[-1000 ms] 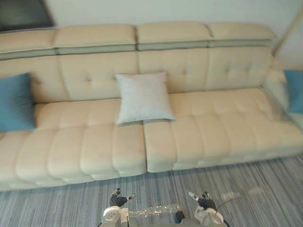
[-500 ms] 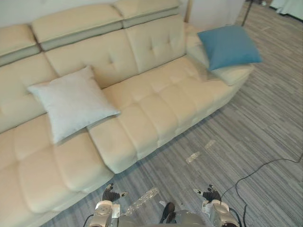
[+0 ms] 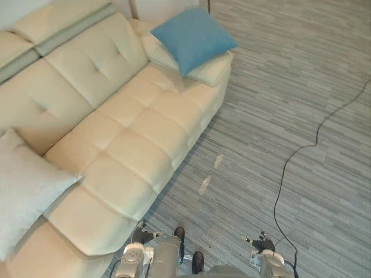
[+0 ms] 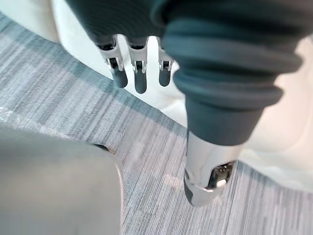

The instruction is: Pick up cushions and gather them together orderly.

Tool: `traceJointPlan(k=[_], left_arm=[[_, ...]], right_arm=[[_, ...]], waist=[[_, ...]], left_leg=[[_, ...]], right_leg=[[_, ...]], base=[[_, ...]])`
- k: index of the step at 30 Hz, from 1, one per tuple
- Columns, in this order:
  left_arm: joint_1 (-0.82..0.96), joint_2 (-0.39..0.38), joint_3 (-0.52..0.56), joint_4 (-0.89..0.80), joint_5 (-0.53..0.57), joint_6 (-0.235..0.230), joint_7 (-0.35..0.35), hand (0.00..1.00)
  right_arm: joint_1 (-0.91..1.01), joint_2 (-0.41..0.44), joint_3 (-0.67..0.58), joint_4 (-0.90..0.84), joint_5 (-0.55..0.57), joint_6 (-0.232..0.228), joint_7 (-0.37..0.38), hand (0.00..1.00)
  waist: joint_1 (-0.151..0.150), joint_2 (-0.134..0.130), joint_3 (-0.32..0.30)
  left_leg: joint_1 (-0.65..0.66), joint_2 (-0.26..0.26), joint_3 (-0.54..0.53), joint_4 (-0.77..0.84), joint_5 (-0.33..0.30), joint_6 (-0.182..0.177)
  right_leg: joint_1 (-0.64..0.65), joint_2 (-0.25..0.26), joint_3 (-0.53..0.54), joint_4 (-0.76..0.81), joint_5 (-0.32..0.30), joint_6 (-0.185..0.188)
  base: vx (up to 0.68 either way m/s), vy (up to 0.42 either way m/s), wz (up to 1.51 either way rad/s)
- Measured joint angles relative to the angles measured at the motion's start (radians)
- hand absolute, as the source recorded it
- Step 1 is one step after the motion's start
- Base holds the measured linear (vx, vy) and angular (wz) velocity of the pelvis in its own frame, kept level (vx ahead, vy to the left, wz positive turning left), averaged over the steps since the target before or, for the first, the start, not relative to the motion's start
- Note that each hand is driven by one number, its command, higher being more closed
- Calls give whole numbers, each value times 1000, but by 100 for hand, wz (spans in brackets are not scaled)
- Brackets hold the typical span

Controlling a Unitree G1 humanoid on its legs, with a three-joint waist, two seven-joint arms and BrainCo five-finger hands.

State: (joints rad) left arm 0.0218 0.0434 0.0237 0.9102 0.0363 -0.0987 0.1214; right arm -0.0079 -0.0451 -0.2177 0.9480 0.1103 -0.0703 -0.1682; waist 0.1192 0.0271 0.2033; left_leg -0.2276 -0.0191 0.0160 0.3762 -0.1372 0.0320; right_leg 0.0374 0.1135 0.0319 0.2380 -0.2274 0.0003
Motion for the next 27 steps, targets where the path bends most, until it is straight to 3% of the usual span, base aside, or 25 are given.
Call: traceJointPlan(k=[1,3,5,6,7,8,10,12,13,14,16,17,18,19,20,21,24,27], left_arm=[[6,-2,-4,-9,0,0,-2,0],[9,-4,-6,-18,-1,1,-2,0],[4,3,-24,-15,-2,1,3,0],[-2,-3,-23,-13,-3,3,3,0],[-1,-6,-22,-13,-4,3,4,0],[1,-10,-22,-9,-14,3,5,0],[0,-3,-21,2,-20,2,5,0],[2,20,-23,30,-19,2,4,0],[2,18,-22,41,-19,2,5,0],[4,3,-20,71,-18,1,4,0],[13,-25,-1,82,-18,2,4,0],[14,-37,19,77,-18,3,3,0],[14,-44,39,64,-18,3,3,0],[22,-43,39,40,-19,3,2,0],[25,-41,38,25,-18,3,2,0],[27,-39,32,2,-18,-1,2,0],[27,-40,19,-25,-18,-5,-5,0],[21,-45,17,-36,-14,-5,-18,0]], right_arm=[[16,10,-7,-23,-5,1,2,0],[38,14,-7,-41,-27,-2,11,0],[59,16,-9,-37,-29,-1,13,0],[70,16,-11,-32,-28,1,13,0],[76,14,-17,-35,-28,0,14,0],[77,5,-17,-30,-28,0,14,0],[70,7,-17,-27,-27,-1,14,0],[71,7,-16,-3,-27,-2,17,0],[67,3,-22,12,-19,-6,20,0],[54,-5,-41,22,-22,-8,21,0],[52,-16,-64,31,-21,-8,23,0],[53,-17,-75,23,-15,-9,25,0],[57,-15,-75,21,-1,-7,25,0],[68,-9,-71,20,13,0,27,0],[74,-3,-67,19,17,0,26,0],[78,-1,-53,15,21,0,26,0],[69,4,-53,12,50,1,28,0],[58,8,-53,10,55,1,28,0]], waist=[[0,-1,-3],[-1,-8,-16],[-18,-20,-25],[-28,-20,-25],[-31,-17,-26],[-40,-1,-24],[-60,-4,-26],[-74,-42,-43],[-76,-50,-44],[-76,-13,-55],[-82,18,-68],[-82,33,-62],[-85,40,-54],[-78,39,-44],[-73,39,-41],[-63,29,-36],[-58,21,-34],[-52,20,-32]], left_leg=[[55,-1,32,-8,-31,16],[128,-4,45,-25,-120,2],[168,-1,51,-29,-139,2],[218,15,53,-66,-140,2],[242,30,57,-85,-140,0],[285,71,58,-120,-148,-15],[330,120,60,-166,-153,-36],[360,132,54,-200,-172,-88],[379,145,44,-198,-192,-117],[381,186,20,-174,-200,-125],[310,218,-18,-3,-189,-130],[236,230,-39,152,-154,-123],[135,243,-56,371,-49,-84],[63,271,-45,549,-55,-65],[28,277,-28,624,-70,-71],[-21,265,3,677,-86,-71],[-135,212,99,542,-113,-55],[-172,108,181,126,-73,-57]], right_leg=[[-53,-34,-42,227,-44,37],[-192,-92,-109,581,-52,92],[-282,-157,-172,703,-84,52],[-305,-191,-206,684,-102,28],[-320,-204,-220,659,-111,26],[-343,-216,-241,591,-114,27],[-392,-233,-233,461,-93,54],[-424,-251,-156,226,45,77],[-426,-246,-164,253,109,47],[-433,-213,-176,304,47,25],[-430,-189,-200,332,-2,-16],[-407,-181,-216,329,-20,-29],[-354,-169,-228,304,-38,-46],[-278,-151,-238,263,-47,-60],[-225,-142,-241,233,-53,-71],[-146,-140,-244,179,-60,-78],[-32,-140,-251,69,-64,-75],[63,-139,-250,-23,-73,-59]], base=[[370,54,-83],[389,27,-73],[279,-63,-23],[252,-92,-8],[335,-152,-15],[270,-144,-18],[349,-242,-12],[453,-375,2],[505,-417,0],[452,-370,-3],[409,-319,-4],[455,-347,14],[429,-320,20],[427,-295,16],[483,-277,4],[467,-215,13],[345,-113,7],[413,-21,-2]])
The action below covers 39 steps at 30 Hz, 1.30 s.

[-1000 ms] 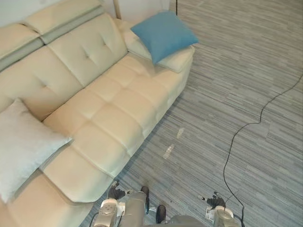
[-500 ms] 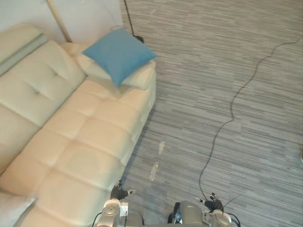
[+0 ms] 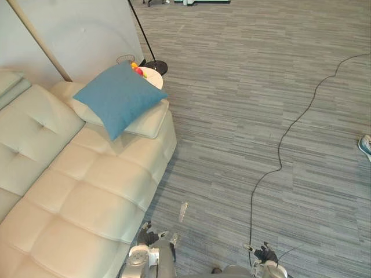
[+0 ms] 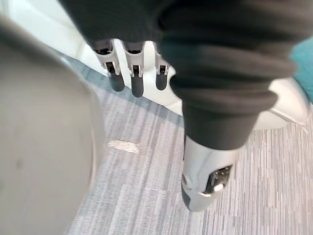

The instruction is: Pick up cushions and gather them together orderly.

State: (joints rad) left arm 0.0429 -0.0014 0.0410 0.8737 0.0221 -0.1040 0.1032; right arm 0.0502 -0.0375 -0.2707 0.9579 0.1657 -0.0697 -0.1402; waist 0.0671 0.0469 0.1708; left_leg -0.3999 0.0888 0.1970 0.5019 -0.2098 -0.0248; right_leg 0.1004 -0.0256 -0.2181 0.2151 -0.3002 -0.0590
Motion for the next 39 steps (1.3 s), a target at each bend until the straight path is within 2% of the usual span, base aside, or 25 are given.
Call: traceJointPlan(k=[2,3,4,5,7,8,9,11,12,14,16,17,19,20,21,22,23,24,25,26,28,31,32,35,39], left_arm=[[-4,-5,-2,-1,2,-1,0,0],[-10,4,-2,1,2,-1,-1,0],[-11,6,-1,1,2,1,-3,0],[-11,13,1,0,3,1,-6,0],[-11,29,-5,4,4,1,-16,0],[-16,39,-19,5,4,2,-18,0],[-17,41,-22,20,4,5,-20,0],[-8,37,-30,28,4,9,-20,0],[-7,37,-42,30,4,9,-20,0],[-12,33,-49,46,3,10,-19,0],[-12,27,-47,46,2,10,-20,0],[-12,23,-44,46,2,10,-20,0],[-15,18,-38,51,4,9,-19,0],[-10,16,-37,54,5,9,-19,0],[-8,1,-27,75,7,10,-19,0],[0,-13,-19,78,7,8,-20,0],[3,-26,-16,78,13,7,-19,0],[-1,-39,-11,78,15,7,-20,0],[-3,-45,2,70,15,8,-19,0],[-3,-44,6,57,14,8,-19,0],[2,-36,7,31,15,6,-19,0],[3,-34,-26,-1,15,2,-20,0],[2,-34,-41,3,14,3,-20,0],[0,-31,-62,12,15,3,-19,0],[-11,17,-71,34,12,1,-19,0]], right_arm=[[-7,-4,-2,5,0,0,0,0],[-13,2,-1,15,-1,1,0,0],[-10,15,0,15,-2,0,1,0],[-6,35,-1,11,-8,1,3,0],[5,54,-17,8,-9,1,11,0],[16,69,-38,6,-9,1,13,0],[28,76,-41,3,-9,1,14,0],[38,67,-41,-10,-8,-3,18,0],[47,65,-40,-25,-8,-3,21,0],[49,62,-42,-44,-8,-8,21,0],[49,59,-43,-45,-8,-13,21,0],[49,58,-43,-46,-8,-14,21,0],[50,55,-43,-37,-7,-15,21,0],[53,54,-42,-34,-7,-13,21,0],[54,49,-51,-31,2,-14,22,0],[51,38,-51,-35,3,-15,21,0],[49,32,-53,-40,2,-17,21,0],[49,20,-51,-42,3,-19,21,0],[51,16,-42,-41,4,-17,20,0],[52,16,-35,-42,5,-17,20,0],[50,24,-13,-43,14,-18,20,0],[50,40,-1,-47,34,-18,20,0],[51,35,-2,-44,34,-18,20,0],[58,27,-30,-40,35,-18,18,0],[17,38,-38,12,32,-15,14,0]], waist=[[19,2,-2],[39,-20,-11],[41,-34,-22],[40,-62,-34],[41,-94,-35],[36,-104,-31],[24,-108,-30],[13,-101,-28],[-1,-89,-27],[-10,-80,-21],[-12,-77,-20],[-14,-74,-20],[-22,-78,-19],[-23,-84,-19],[-31,-56,-30],[-31,-32,-42],[-32,-12,-44],[-34,8,-36],[-32,12,-31],[-29,5,-25],[-19,-9,-16],[-9,-26,-16],[-11,-22,-19],[-13,2,-31],[-8,-54,-37]], left_leg=[[1,-47,7,-251,111,-6],[1,-60,7,-244,210,29],[2,-68,12,-241,225,47],[5,-87,24,-210,209,85],[47,-100,40,-144,125,91],[101,-114,27,-137,76,91],[153,-125,6,-140,41,90],[269,-129,-21,-157,-1,88],[328,-129,-45,-187,-4,88],[432,-108,-73,-251,-4,88],[492,-81,-90,-279,-10,80],[508,-65,-110,-282,-24,64],[532,-41,-169,-285,-86,22],[545,-42,-198,-280,-115,2],[552,-16,-243,-260,-138,-13],[535,5,-258,-227,-137,-15],[508,16,-275,-162,-137,-15],[428,29,-277,23,-121,-37],[334,59,-261,235,-53,-47],[286,81,-245,343,-19,-40],[208,135,-161,489,-31,-29],[127,154,-12,342,-46,-8],[123,140,47,183,-30,4],[128,124,213,-102,155,41],[180,23,225,-173,111,64]], right_leg=[[58,15,21,-67,-16,26],[87,5,50,-92,-30,49],[95,-5,65,-95,-34,57],[85,-37,85,-47,-37,63],[23,-68,118,196,-11,115],[-44,-87,123,411,58,193],[-114,-104,127,603,151,219],[-214,-120,114,812,98,195],[-269,-136,77,829,66,175],[-321,-146,13,714,16,138],[-376,-131,3,540,13,127],[-395,-109,24,441,29,129],[-424,-57,136,201,120,131],[-420,-44,194,136,198,132],[-408,-17,195,170,233,106],[-409,-10,175,186,202,89],[-402,-10,142,203,175,78],[-365,-10,97,206,142,59],[-314,-9,60,194,120,38],[-277,-5,42,182,110,27],[-175,0,9,128,97,12],[-72,-24,-51,33,86,22],[-54,-33,-81,15,80,33],[-8,-30,-156,4,56,71],[17,-95,-132,40,30,113]], base=[[493,54,-37],[513,103,-55],[711,137,-47],[763,146,-27],[689,152,-6],[601,146,30],[586,121,36],[554,69,39],[546,35,48],[505,-27,56],[453,-99,48],[419,-181,63],[432,-244,78],[486,-339,86],[580,-394,76],[476,-317,74],[535,-337,79],[432,-281,95],[479,-311,86],[364,-222,63],[325,-189,41],[234,-96,52],[247,-2,65],[318,66,87],[289,130,53]])
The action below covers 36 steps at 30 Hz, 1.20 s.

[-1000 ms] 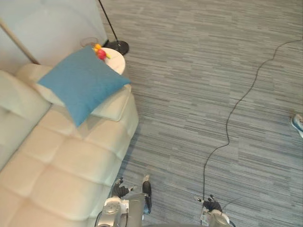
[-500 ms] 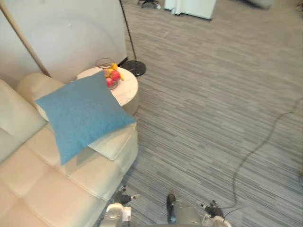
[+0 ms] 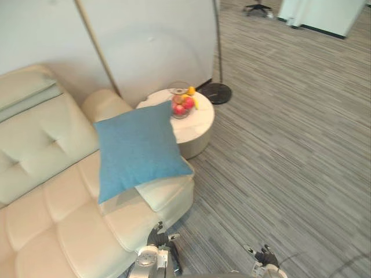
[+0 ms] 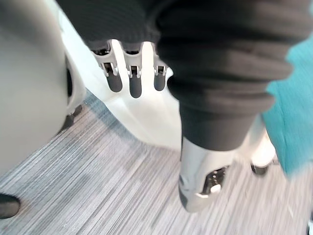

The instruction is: Pick up cushions and gather them together orderly.

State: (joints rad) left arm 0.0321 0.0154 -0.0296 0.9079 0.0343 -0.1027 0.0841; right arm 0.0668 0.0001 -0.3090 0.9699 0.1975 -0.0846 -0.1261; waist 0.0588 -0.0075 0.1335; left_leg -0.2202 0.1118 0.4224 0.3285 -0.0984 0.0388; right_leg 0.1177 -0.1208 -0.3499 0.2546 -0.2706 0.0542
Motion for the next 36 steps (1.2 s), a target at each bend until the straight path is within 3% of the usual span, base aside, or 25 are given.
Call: traceJointPlan(k=[3,4,6,10,11,12,13,14,17,21,25,31,36], left_arm=[[-2,2,0,25,-2,0,0,0],[0,15,-12,35,-4,1,-1,0],[7,42,-45,46,-9,2,-1,0],[9,47,-26,44,-17,2,1,0],[11,46,-26,43,-16,1,1,0],[7,56,-25,39,-16,0,0,0],[-1,48,-22,48,-16,2,3,0],[5,25,-3,39,-16,-1,3,0],[12,-22,18,33,-16,-1,8,0],[18,-50,19,23,-16,-1,3,0],[12,-41,23,6,-16,-1,4,0],[20,12,52,6,-16,1,15,0],[23,108,136,-58,-20,4,26,0]], right_arm=[[1,-8,0,12,-1,2,2,0],[6,-2,-1,10,-1,2,8,0],[30,-4,-1,7,-1,2,12,0],[43,-3,0,-2,1,0,15,0],[49,-1,0,-2,1,-1,16,0],[60,9,-1,-1,2,-3,17,0],[60,7,-2,4,2,-3,17,0],[63,6,-2,-1,3,-3,17,0],[63,-7,0,-17,3,-8,17,0],[81,1,1,-18,13,-8,16,0],[94,11,5,-64,34,-10,16,0],[135,22,38,-151,42,-8,16,0],[146,-24,36,-348,41,-7,19,0]], waist=[[0,3,-1],[-10,-2,1],[-26,-7,2],[-27,-2,1],[-28,-5,-2],[-24,-42,-15],[-25,-38,-15],[-15,-13,-22],[-11,23,-35],[-12,14,-27],[-8,0,-19],[-8,-18,-38],[-9,-25,-52]], left_leg=[[71,-40,-12,-31,-50,-5],[113,-69,-49,-40,-66,-6],[151,-86,-107,-40,-90,-6],[168,-80,-197,-38,-94,-15],[163,-82,-230,-26,-98,-23],[153,-111,-262,-10,-107,-36],[150,-106,-280,4,-115,-46],[148,-86,-297,8,-112,-53],[118,-65,-353,4,-114,-71],[116,-60,-399,-3,-105,-85],[114,-20,-274,8,-109,-80],[118,-77,-288,-52,-87,-70],[118,-95,-291,-83,-68,-62]], right_leg=[[-55,-57,44,242,0,11],[-125,-94,97,457,39,49],[-197,-80,179,582,-4,66],[-276,16,336,391,-49,44],[-267,47,409,253,-18,20],[-266,22,423,121,91,20],[-251,19,405,127,78,26],[-235,31,382,110,86,17],[-214,47,308,64,87,14],[-147,41,211,23,88,13],[-133,23,183,10,89,11],[-130,-21,166,-14,93,20],[-112,-41,133,-41,100,32]], base=[[228,131,23],[190,70,62],[256,11,98],[233,-79,80],[215,-147,97],[217,-178,98],[229,-200,74],[221,-191,50],[151,-146,47],[30,-89,69],[-46,24,25],[-42,84,12],[42,23,22]])
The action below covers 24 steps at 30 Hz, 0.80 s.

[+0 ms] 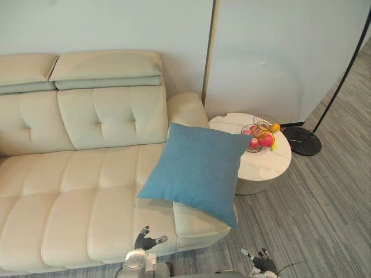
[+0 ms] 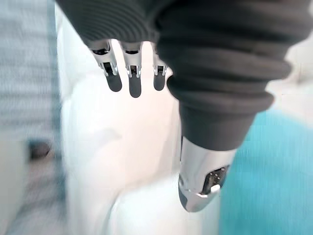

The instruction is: Pick up cushions and gather them together orderly.

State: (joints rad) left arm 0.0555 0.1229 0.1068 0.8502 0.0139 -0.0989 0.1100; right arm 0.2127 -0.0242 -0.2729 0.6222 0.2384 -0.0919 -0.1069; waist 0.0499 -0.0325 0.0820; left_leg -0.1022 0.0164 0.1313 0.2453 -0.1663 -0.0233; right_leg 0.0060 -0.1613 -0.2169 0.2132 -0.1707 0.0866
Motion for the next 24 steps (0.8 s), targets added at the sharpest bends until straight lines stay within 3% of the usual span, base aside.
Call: traceJointPlan(k=[6,11,19,24], left_arm=[[-5,102,73,-121,-27,-5,14,0],[-18,118,90,-176,-57,-20,25,0],[-130,116,69,-325,-66,-24,67,0],[-229,117,22,-402,-86,-25,87,0]], right_arm=[[-43,-94,2,-182,-1,-38,26,0],[-104,-97,12,-186,-1,-47,31,0],[-182,-106,77,-256,1,-56,18,0],[-235,-93,105,-255,10,-56,-10,0]], waist=[[1,1,-26],[1,3,-23],[8,23,40],[12,27,110]], left_leg=[[16,-31,-9,-33,23,17],[-7,-31,-16,-35,28,20],[-151,-7,-41,36,47,18],[-263,5,-32,171,-7,23]], right_leg=[[23,-15,-21,-35,6,10],[3,-12,-24,-42,9,10],[-130,5,-31,43,21,-22],[-246,-14,-10,216,-53,-32]], base=[[120,30,13],[18,1,4],[-94,-14,10],[-169,-1,3]])
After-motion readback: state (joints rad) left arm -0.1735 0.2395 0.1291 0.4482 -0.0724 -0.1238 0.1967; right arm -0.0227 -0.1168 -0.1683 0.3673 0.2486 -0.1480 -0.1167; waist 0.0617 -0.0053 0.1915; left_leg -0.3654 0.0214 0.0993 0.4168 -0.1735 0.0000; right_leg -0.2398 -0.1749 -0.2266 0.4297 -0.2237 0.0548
